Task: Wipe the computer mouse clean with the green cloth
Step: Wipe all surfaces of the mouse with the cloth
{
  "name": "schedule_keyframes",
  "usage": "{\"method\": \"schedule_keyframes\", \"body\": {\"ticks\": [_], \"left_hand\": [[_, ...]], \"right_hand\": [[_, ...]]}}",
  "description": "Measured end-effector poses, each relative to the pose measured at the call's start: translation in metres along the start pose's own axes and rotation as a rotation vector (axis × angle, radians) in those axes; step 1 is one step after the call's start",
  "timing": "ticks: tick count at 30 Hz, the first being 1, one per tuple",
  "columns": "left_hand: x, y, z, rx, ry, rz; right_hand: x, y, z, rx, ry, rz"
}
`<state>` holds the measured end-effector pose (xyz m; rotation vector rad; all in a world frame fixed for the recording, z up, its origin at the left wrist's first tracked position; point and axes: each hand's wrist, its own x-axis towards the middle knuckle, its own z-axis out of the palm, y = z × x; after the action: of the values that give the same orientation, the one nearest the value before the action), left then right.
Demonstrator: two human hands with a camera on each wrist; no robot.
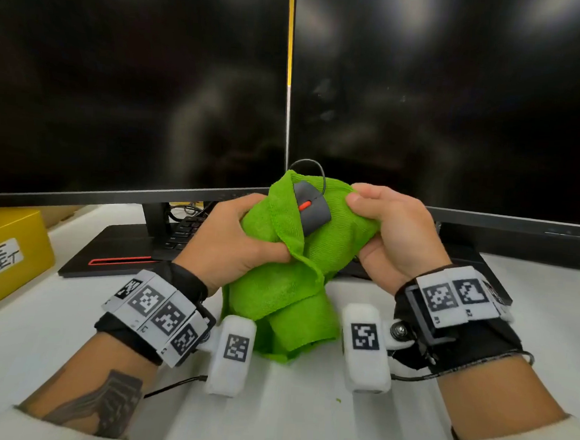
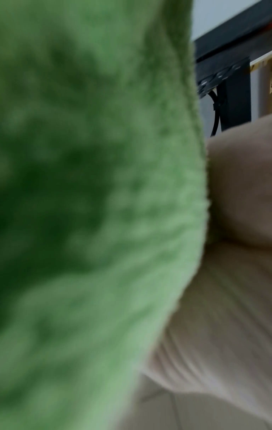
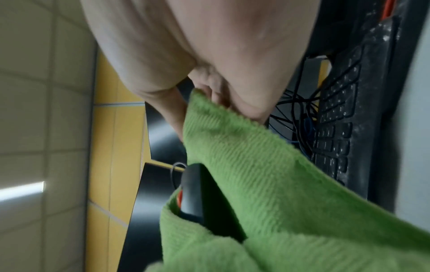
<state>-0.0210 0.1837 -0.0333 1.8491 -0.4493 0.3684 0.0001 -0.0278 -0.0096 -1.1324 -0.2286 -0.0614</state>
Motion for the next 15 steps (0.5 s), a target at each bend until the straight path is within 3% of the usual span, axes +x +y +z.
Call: {"method": "schedule_keyframes", "body": {"ticks": [5,12,15], "left_hand": [[0.0,0.002,0.001,-0.032,0.043,0.032],[-0.005,0.008,0.015,-0.034,-0.012,0.081],[-0.004,0.012,0.016,-0.052,-0.007,0.104]], "right_hand": [[-0.003,-0.002,-0.011,0.219,-0.11,0.089],[-0.01,0.011,0.005,-0.056,-0.113,-0.063],[-0.014,0.011,0.011,-0.072,-0.109,-0.017]]}}
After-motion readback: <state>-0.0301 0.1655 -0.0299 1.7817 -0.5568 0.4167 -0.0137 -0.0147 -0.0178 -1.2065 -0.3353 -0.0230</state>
